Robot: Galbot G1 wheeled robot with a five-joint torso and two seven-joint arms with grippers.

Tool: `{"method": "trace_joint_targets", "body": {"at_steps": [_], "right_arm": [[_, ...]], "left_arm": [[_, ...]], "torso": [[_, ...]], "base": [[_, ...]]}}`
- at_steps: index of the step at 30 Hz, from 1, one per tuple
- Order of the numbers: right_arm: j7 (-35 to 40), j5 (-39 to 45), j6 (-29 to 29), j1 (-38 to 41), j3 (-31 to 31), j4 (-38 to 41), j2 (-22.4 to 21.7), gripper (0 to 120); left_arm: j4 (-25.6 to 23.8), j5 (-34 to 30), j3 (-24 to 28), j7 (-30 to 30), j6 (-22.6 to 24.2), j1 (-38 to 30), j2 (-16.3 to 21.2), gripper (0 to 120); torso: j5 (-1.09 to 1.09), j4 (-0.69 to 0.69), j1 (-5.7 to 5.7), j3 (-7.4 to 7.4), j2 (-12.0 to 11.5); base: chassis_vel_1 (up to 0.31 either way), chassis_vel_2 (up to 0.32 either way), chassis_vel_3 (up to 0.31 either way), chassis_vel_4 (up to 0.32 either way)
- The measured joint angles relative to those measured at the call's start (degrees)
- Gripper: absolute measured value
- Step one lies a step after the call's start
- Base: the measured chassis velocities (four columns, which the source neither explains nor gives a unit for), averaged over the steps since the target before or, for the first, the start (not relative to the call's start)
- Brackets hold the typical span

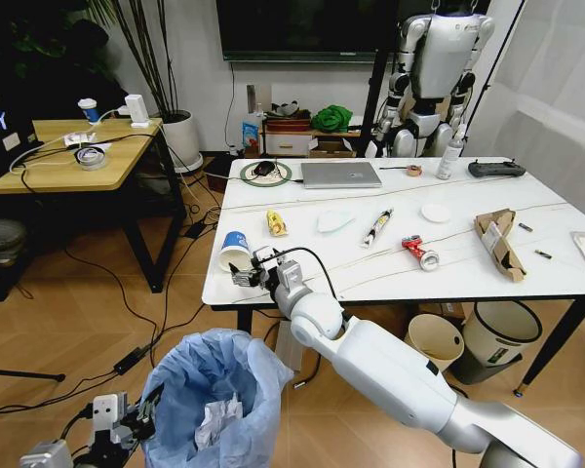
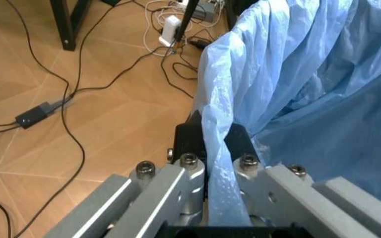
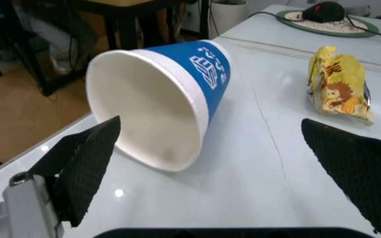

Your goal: Pick up the trash bin and place the trash from the table into it.

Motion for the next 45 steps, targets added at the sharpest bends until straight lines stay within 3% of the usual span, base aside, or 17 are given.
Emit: {"method": "trace_joint_targets", "body": {"at_steps": [4, 10, 15, 17, 20, 23, 33, 37, 40, 43, 45], "right_arm": [[0.1, -0.54, -0.05, 0.78, 0.15, -2.4, 1.25, 100], [-0.06, -1.0, 0.04, 1.47, 0.25, -4.31, 2.46, 85], [-0.06, -0.89, 0.2, 1.67, 0.29, -4.79, 2.73, 61], [-0.06, -0.86, 0.2, 1.7, 0.28, -4.79, 2.74, 60], [-0.06, -0.86, 0.38, 1.84, 0.14, -5.03, 2.79, 45], [0.03, -1.08, 0.62, 1.97, -0.14, -5.24, 2.79, 39], [0.38, -1.01, 1.05, 2.03, -0.61, -5.3, 2.79, 0], [0.62, -0.36, 1.84, 1.86, -0.57, -4.24, 2.04, 0], [0.19, 2.25, 3.58, 1.63, -0.2, -1.02, -0.85, 0], [-7.79, 8.5, 9.85, 1.12, 1.13, 6.12, -7.45, 0], [-7.79, 8.5, 9.85, 1.12, 1.13, 6.12, -7.45, 0]], "left_arm": [[0.19, -0.17, 0.08, -0.02, 0.04, -0.43, 0.03, 0], [0.36, -0.48, 0.16, -0.11, 0.12, -0.78, 0.25, 0], [0.58, -0.88, 0.17, -0.24, 0.17, -1.15, 0.58, 0], [0.66, -0.95, 0.18, -0.28, 0.19, -1.24, 0.62, 0], [1.04, -1.11, 0.22, -0.33, 0.21, -1.57, 0.8, 0], [1.17, -1.23, 0.23, -0.35, 0.21, -1.69, 0.93, 0], [1.53, -1.64, 0.62, -0.41, 0.38, -2.63, 1.29, 0], [1.61, -1.69, 0.95, -0.49, 0.43, -3.02, 1.37, 0], [1.61, -1.82, 1.35, -0.6, 0.48, -3.33, 1.52, 0], [1.51, -2.48, 1.6, -0.63, 0.59, -3.79, 2.01, 0], [1.51, -2.48, 1.6, -0.63, 0.59, -3.79, 2.01, 0]], "torso": [[0.0, 0.0, 0.0, 0.0, 0.0], [0.0, 0.0, 0.0, 0.0, 0.0], [0.0, 0.0, 0.0, 0.0, 0.0], [0.0, 0.0, 0.0, 0.0, 0.0], [0.0, 0.0, -0.01, 0.0, 0.0], [0.0, 0.0, -0.01, 0.0, 0.0], [0.0, 0.0, -0.01, 0.0, 0.0], [0.01, 0.02, -0.01, 0.0, 0.0], [0.01, 0.0, 0.0, 0.0, 0.0], [0.03, 0.02, 0.0, 0.0, 0.0], [0.03, 0.02, 0.0, 0.0, 0.0]], "base": [[0.0, 0.0, 0.0, 0.0], [0.0, 0.0, 0.0, 0.0], [0.0, 0.0, 0.0, 0.0], [0.0, 0.0, 0.0, 0.0], [0.0, 0.0, 0.0, 0.0], [0.0, 0.0, 0.0, 0.0], [0.0, 0.0, 0.0, 0.0], [0.0, 0.0, 0.0, 0.0], [0.0, 0.0, 0.0, 0.0], [0.0, 0.0, 0.0, 0.0], [0.0, 0.0, 0.0, 0.0]]}}
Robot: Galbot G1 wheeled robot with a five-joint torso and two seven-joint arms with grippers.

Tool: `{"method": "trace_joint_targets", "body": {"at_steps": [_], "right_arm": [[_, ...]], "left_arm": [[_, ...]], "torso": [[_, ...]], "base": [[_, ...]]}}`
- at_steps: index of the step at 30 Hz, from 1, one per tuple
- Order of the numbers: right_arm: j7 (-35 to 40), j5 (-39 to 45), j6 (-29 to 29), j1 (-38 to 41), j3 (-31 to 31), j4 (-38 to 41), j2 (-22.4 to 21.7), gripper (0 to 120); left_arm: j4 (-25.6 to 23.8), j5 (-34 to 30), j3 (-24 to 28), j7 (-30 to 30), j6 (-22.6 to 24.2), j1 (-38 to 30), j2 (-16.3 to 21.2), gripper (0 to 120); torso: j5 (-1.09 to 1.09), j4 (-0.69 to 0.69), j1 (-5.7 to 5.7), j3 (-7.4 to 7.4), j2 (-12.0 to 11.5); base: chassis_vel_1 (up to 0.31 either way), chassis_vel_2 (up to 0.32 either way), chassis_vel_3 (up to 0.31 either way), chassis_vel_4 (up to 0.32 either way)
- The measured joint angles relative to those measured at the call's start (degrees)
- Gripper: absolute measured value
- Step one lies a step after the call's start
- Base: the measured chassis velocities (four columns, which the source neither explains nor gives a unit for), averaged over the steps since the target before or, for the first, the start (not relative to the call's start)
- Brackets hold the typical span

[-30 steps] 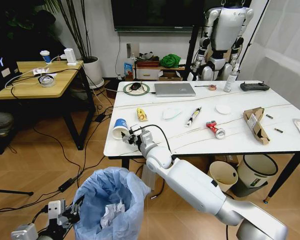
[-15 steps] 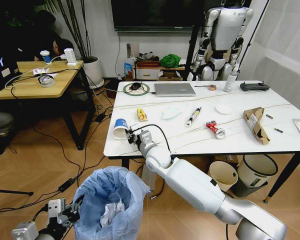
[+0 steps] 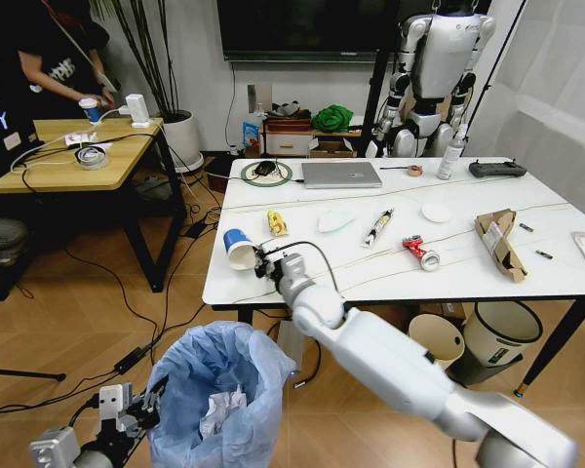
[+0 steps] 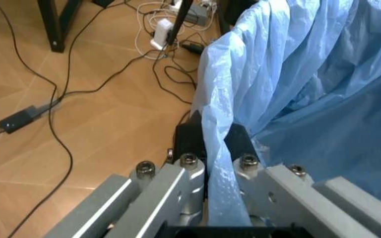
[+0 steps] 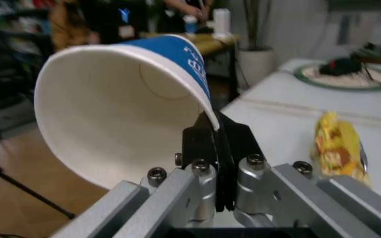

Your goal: Pick up the trash bin and place the trash from the table into it.

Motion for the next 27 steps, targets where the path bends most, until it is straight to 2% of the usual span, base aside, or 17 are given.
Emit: {"method": "trace_joint_targets", "body": {"at_steps": [1, 2, 6, 13, 21, 27], "right_arm": [[-4.39, 1.32, 4.39, -0.57, 0.16, 4.14, -5.08, 0], [-6.38, 1.77, 7.13, -1.18, 0.08, 6.62, -7.68, 0], [-15.93, 4.74, 14.06, -3.89, -0.41, 14.65, -14.39, 0], [-23.98, 4.61, 17.01, -6.76, -3.14, 20.09, -19.66, 0], [-27.86, 2.17, 17.17, -7.17, -6.47, 21.48, -22.06, 0], [-28.06, -0.05, 17.2, -7.69, -7.11, 21.52, -22.21, 0]], "left_arm": [[0.03, -0.33, 0.0, -0.04, 0.02, -0.27, 0.23, 0], [0.05, -0.64, 0.01, -0.03, 0.07, -0.38, 0.4, 0], [0.02, -1.21, -0.01, -0.22, 0.22, -0.61, 0.64, 0], [-0.44, -1.46, 0.21, -0.76, 0.49, -1.04, 0.62, 0], [-1.76, -2.47, 0.4, -1.8, 1.21, -1.15, 0.54, 0], [-2.12, -2.48, 0.36, -1.9, 1.35, -1.02, 0.26, 0]], "torso": [[-0.05, -0.05, 0.0, 0.0, 0.0], [-0.02, -0.05, 0.0, 0.0, 0.0], [-0.02, -0.03, 0.0, -0.01, 0.0], [-0.02, -0.02, 0.0, -0.01, 0.01], [-0.03, -0.02, 0.0, 0.0, 0.01], [-0.03, -0.02, 0.01, 0.0, 0.0]], "base": [[0.0, 0.0, 0.0, 0.0], [0.0, 0.0, 0.0, 0.0], [0.0, 0.0, 0.0, 0.0], [0.0, 0.0, 0.0, 0.0], [0.0, 0.0, 0.0, 0.0], [0.0, 0.0, 0.0, 0.0]]}}
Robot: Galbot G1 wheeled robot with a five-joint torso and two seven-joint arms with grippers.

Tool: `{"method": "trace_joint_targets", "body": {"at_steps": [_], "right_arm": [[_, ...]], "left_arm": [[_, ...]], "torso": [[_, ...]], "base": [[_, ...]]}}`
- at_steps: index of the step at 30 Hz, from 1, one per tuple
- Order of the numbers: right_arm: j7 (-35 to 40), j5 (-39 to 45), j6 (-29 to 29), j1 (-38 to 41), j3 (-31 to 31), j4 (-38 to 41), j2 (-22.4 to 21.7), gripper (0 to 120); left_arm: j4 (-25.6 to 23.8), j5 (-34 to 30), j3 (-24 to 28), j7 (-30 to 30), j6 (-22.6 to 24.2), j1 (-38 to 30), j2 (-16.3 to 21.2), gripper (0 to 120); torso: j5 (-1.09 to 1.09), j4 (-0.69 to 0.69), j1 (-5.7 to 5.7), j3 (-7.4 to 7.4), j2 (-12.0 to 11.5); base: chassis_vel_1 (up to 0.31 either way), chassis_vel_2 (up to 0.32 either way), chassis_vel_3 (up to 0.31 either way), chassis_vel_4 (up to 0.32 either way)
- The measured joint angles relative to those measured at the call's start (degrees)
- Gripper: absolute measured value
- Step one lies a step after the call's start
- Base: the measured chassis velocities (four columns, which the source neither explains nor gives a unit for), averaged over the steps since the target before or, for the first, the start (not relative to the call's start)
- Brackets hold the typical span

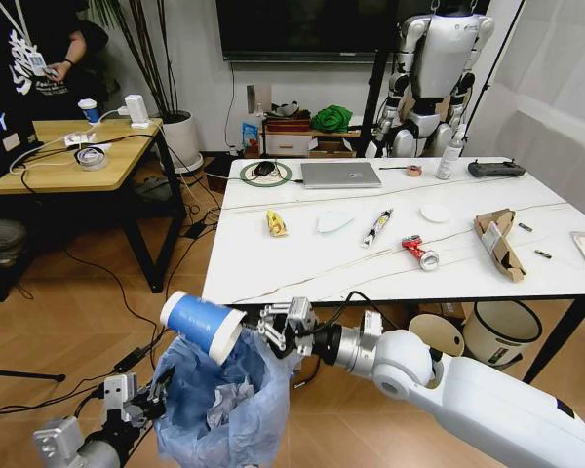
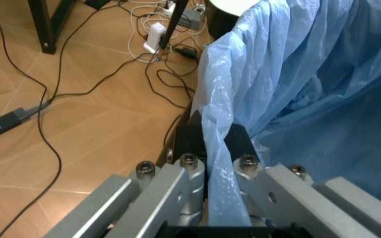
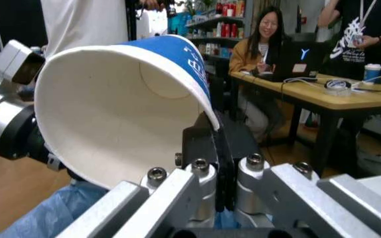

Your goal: Pick up the trash bin and place the trash from the table into it.

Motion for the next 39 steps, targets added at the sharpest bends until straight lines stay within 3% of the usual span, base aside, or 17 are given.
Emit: {"method": "trace_joint_targets", "body": {"at_steps": [3, 7, 14, 22, 26, 28, 31, 35, 39], "right_arm": [[0.07, -1.36, 0.46, -0.7, 0.1, -0.15, -0.02, 0], [0.24, -2.33, 0.68, -1.51, 0.85, -0.22, -0.39, 8], [-0.28, -3.66, 0.95, -4.15, 3.61, 0.45, -2.25, 39], [0.31, -3.94, 1.13, -7.09, 8.0, 1.81, -2.84, 63], [5.85, -3.31, -0.87, -5.71, 11.32, 0.31, -0.06, 78], [10.77, -2.45, -4.74, -2.86, 12.89, -2.26, 2.74, 90], [16.1, -1.52, -9.01, -0.07, 13.45, -4.72, 5.15, 98], [24.38, -1.35, -15.93, 4.86, 13.7, -11.37, 10.08, 100], [26.44, -1.38, -20.09, 7.26, 14.21, -16.86, 13.39, 100]], "left_arm": [[-0.17, 0.05, 0.0, -0.03, 0.06, 0.09, -0.18, 0], [-0.31, 0.16, -0.11, -0.03, 0.11, 0.16, -0.28, 0], [-0.43, 0.89, -0.01, -0.03, 0.16, 0.22, -0.84, 0], [-0.65, 1.52, -0.14, 0.13, 0.17, 0.64, -1.05, 0], [-0.83, 2.49, -0.16, 0.41, 0.15, 1.1, -1.73, 0], [-1.3, 3.03, 0.06, 0.6, 0.12, 1.53, -2.4, 0], [-1.55, 3.55, 0.08, 0.98, 0.01, 1.89, -2.75, 0], [-1.98, 3.79, -0.28, 1.32, -0.11, 2.43, -2.99, 0], [-2.4, 4.01, -0.66, 1.41, -0.19, 3.28, -3.11, 0]], "torso": [[0.0, 0.0, 0.0, 0.0, 0.0], [0.0, 0.0, 0.0, 0.0, 0.0], [0.0, 0.0, 0.0, 0.0, 0.0], [-0.01, -0.01, 0.0, 0.0, 0.0], [-0.01, -0.01, 0.0, 0.0, 0.0], [0.01, 0.0, 0.0, 0.0, 0.0], [-0.01, 0.0, 0.0, 0.01, 0.0], [-0.02, 0.01, 0.0, 0.01, 0.0], [-0.03, -0.02, 0.0, 0.01, 0.0]], "base": [[0.0, 0.0, 0.0, 0.0], [0.0, 0.0, 0.0, 0.0], [0.0, 0.0, 0.0, 0.0], [0.0, 0.0, 0.0, 0.0], [0.0, 0.0, 0.0, 0.0], [0.0, 0.0, 0.0, 0.0], [0.0, 0.0, 0.0, 0.0], [0.0, 0.0, 0.0, 0.0], [0.0, 0.0, 0.0, 0.0]]}}
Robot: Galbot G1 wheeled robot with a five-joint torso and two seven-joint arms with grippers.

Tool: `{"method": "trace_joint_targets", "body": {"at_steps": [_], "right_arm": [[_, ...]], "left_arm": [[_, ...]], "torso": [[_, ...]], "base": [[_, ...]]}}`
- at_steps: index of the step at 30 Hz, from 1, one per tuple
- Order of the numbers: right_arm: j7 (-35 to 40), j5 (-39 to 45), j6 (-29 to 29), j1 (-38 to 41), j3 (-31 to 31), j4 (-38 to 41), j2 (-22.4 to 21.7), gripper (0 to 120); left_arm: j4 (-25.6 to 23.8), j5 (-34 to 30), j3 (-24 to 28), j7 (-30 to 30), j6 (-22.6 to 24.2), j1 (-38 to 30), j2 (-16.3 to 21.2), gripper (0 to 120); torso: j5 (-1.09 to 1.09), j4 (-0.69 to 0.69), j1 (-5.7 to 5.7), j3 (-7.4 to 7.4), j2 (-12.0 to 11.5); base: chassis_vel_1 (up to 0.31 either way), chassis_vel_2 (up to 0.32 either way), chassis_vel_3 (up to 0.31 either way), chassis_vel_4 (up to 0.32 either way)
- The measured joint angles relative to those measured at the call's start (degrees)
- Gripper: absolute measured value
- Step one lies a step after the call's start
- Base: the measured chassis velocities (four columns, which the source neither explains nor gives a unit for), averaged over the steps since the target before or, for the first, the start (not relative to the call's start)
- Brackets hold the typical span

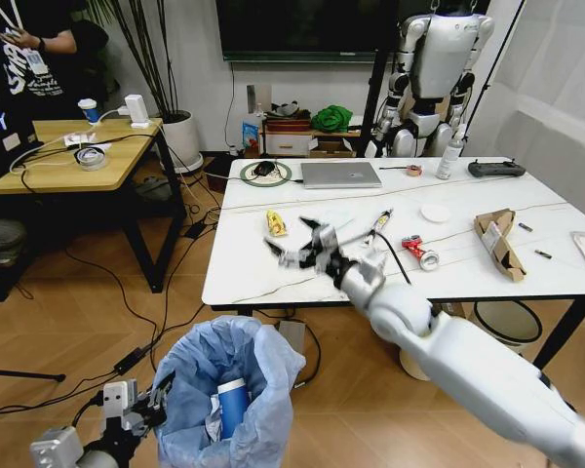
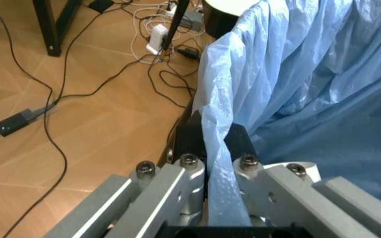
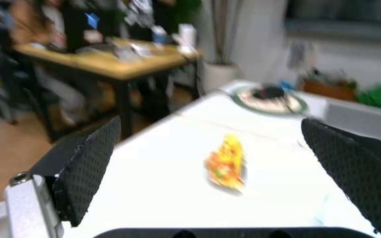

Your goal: Pick up the trash bin and place the trash from the table into it.

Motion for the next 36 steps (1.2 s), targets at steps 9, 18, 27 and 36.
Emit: {"method": "trace_joint_targets", "body": {"at_steps": [9, 18, 27, 36], "right_arm": [[4.86, -0.37, -12.99, 7.6, 0.33, -16.45, 16.52, 100], [4.78, -5.67, -15.35, 12.72, 1.5, -29.64, 23.04, 100], [4.28, -8.04, -15.07, 13.67, 2.91, -38.22, 27.18, 100], [2.33, -9.08, -13.33, 14.87, 3.34, -42.36, 29.54, 92]], "left_arm": [[-1.2, 1.03, -2.2, 0.11, -0.55, 2.25, -0.82, 0], [-1.64, 1.28, -2.46, 0.1, -0.72, 2.72, -1.49, 0], [-1.63, 1.09, -2.77, 0.07, -0.85, 2.74, -1.15, 0], [-1.29, 0.86, -2.73, 0.02, -0.92, 2.51, -0.97, 0]], "torso": [[0.0, 0.04, 0.0, 0.0, 0.0], [0.02, 0.01, 0.0, 0.0, 0.0], [0.03, 0.01, 0.0, 0.0, 0.0], [0.02, 0.01, -0.01, -0.01, 0.0]], "base": [[0.0, 0.0, 0.0, 0.0], [0.0, 0.0, 0.0, 0.0], [0.0, 0.0, 0.0, 0.0], [0.0, 0.0, 0.0, 0.0]]}}
